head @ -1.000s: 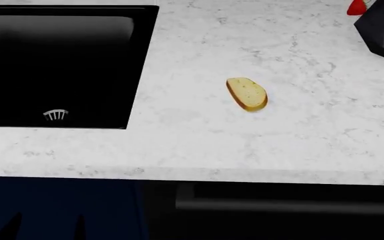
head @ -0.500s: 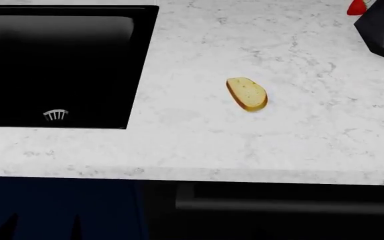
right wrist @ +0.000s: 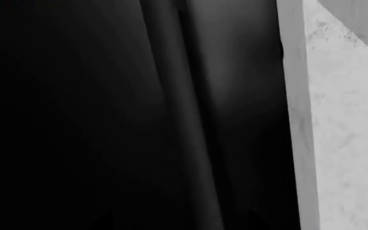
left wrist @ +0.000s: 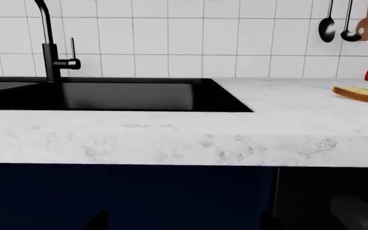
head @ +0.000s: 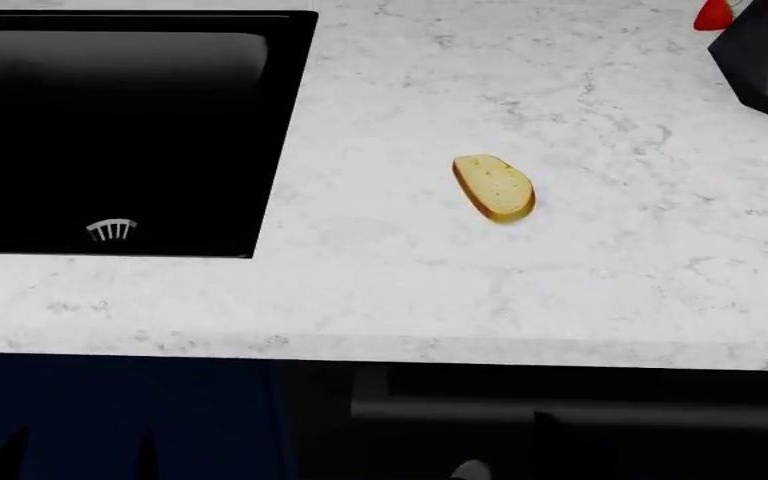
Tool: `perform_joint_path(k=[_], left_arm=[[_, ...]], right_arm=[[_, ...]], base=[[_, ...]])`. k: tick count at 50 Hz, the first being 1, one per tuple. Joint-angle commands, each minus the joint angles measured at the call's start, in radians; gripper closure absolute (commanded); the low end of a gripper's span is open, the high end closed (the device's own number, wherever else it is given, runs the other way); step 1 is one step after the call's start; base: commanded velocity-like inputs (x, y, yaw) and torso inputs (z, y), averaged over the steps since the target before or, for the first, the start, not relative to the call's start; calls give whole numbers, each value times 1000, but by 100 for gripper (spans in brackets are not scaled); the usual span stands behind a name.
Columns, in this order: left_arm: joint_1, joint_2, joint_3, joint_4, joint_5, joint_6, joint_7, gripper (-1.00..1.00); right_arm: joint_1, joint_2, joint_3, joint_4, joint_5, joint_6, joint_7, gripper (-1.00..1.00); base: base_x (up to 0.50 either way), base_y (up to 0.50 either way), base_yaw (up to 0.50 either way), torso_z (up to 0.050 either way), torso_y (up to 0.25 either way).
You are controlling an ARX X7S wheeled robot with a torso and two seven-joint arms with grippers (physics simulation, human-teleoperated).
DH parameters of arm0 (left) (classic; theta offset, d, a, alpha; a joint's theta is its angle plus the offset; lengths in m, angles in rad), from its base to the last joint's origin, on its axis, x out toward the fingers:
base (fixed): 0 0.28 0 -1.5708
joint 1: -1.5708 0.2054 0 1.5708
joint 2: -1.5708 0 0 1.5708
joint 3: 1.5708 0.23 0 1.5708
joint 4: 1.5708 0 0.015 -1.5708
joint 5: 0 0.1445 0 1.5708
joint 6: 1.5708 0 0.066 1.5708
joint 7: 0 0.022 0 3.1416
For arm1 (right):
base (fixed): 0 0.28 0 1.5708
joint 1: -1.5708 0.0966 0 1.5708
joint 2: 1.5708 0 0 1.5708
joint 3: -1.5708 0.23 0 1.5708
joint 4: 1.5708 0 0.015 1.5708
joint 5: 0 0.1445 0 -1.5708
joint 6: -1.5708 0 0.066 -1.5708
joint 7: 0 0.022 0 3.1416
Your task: Open the dishwasher door
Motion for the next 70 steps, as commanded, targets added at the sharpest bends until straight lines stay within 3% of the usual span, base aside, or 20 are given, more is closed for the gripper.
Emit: perform_joint_path(k=[1, 26, 39, 40, 54, 70], left_arm=[[4, -9, 0, 20, -5, -7, -11, -100], [32, -34, -13, 49, -23, 7, -35, -100], [31, -39, -7, 52, -24, 4, -43, -100], [31, -38, -8, 51, -27, 6, -43, -100], [32, -44, -4, 54, -30, 9, -49, -100], [25, -48, 7, 63, -35, 8, -51, -100]], right_arm=[[83, -24, -13, 121, 9, -31, 4, -100], [248, -100, -74, 391, 15, -112, -3, -100], [270, -106, -83, 422, 19, -131, -5, -100], [272, -107, -84, 431, 20, -136, -1, 100], [250, -83, -80, 357, 18, -106, -34, 100], [125, 22, -70, 75, 4, -21, -157, 100]], base=[[0, 0, 0, 0, 0], [0, 0, 0, 0, 0], [0, 0, 0, 0, 0], [0, 0, 0, 0, 0], [2, 0, 1, 0, 0], [0, 0, 0, 0, 0]])
